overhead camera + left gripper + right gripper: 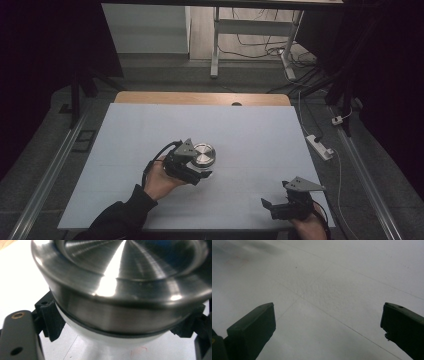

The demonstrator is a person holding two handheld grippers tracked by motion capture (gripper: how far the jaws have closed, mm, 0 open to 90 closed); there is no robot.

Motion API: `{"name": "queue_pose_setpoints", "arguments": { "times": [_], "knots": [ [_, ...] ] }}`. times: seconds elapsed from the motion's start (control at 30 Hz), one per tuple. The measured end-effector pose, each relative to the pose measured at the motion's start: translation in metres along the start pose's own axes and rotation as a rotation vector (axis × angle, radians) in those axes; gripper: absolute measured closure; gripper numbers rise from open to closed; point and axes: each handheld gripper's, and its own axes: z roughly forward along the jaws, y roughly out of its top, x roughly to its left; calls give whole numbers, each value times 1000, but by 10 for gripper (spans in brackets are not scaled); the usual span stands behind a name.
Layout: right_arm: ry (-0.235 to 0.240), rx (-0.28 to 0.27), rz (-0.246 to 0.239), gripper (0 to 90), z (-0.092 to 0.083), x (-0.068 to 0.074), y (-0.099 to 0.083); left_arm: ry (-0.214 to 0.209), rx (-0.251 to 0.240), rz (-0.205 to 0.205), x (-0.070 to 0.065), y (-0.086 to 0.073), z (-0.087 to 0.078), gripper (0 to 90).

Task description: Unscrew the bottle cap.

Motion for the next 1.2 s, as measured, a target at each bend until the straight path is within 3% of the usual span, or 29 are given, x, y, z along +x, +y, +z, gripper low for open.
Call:
{"name": "queue_pose_setpoints", "arguments": {
  "times": [0.23, 0.43, 0.63, 0.93, 1.2],
  "knots": [
    [0, -21, -4, 0, -1, 4, 4, -5, -10, -5, -1, 0, 0, 160],
    [32, -33, -9, 0, -1, 8, 10, -4, -6, -2, -1, -1, 0, 159],
    [82, -41, -48, 0, 2, 14, 18, 0, -9, -8, -1, -2, 0, 160],
    [161, -82, -67, 0, 8, 24, 34, 2, -4, -8, -1, -3, 3, 160],
    [199, -96, -108, 0, 16, 33, 50, 2, -7, -10, -1, -4, 4, 160]
  ]
}}
